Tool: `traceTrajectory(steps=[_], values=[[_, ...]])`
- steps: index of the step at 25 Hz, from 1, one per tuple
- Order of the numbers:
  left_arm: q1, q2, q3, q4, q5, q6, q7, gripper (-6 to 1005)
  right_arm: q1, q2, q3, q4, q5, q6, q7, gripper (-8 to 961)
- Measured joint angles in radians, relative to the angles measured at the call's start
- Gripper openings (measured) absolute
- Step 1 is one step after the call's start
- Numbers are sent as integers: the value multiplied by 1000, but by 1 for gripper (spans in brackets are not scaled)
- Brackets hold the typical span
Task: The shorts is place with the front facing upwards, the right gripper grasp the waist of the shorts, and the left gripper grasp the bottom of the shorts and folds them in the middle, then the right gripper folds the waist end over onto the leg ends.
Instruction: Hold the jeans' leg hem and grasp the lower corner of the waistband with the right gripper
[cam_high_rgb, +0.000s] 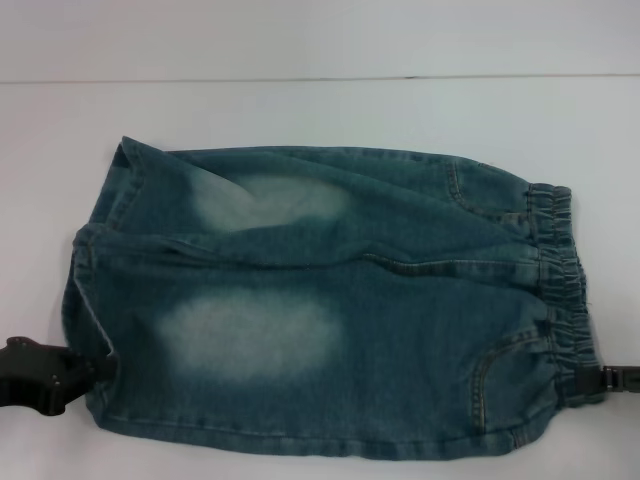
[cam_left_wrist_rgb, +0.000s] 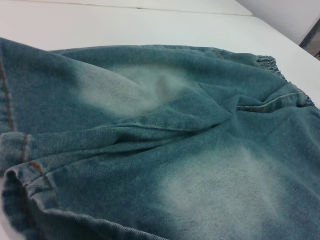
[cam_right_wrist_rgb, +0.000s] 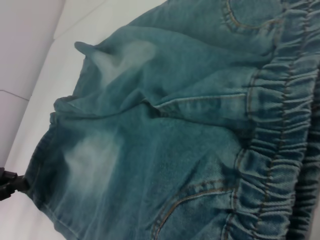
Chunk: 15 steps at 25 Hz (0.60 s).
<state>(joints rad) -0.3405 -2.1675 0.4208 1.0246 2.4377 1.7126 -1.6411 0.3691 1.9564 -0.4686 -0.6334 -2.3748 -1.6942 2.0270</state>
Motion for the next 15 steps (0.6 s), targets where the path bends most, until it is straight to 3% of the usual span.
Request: traceTrajectory(steps=[15], values=[[0,0,-1,-1,3,-2,0,19,12,-4,20,1,7,-7,-12,944]])
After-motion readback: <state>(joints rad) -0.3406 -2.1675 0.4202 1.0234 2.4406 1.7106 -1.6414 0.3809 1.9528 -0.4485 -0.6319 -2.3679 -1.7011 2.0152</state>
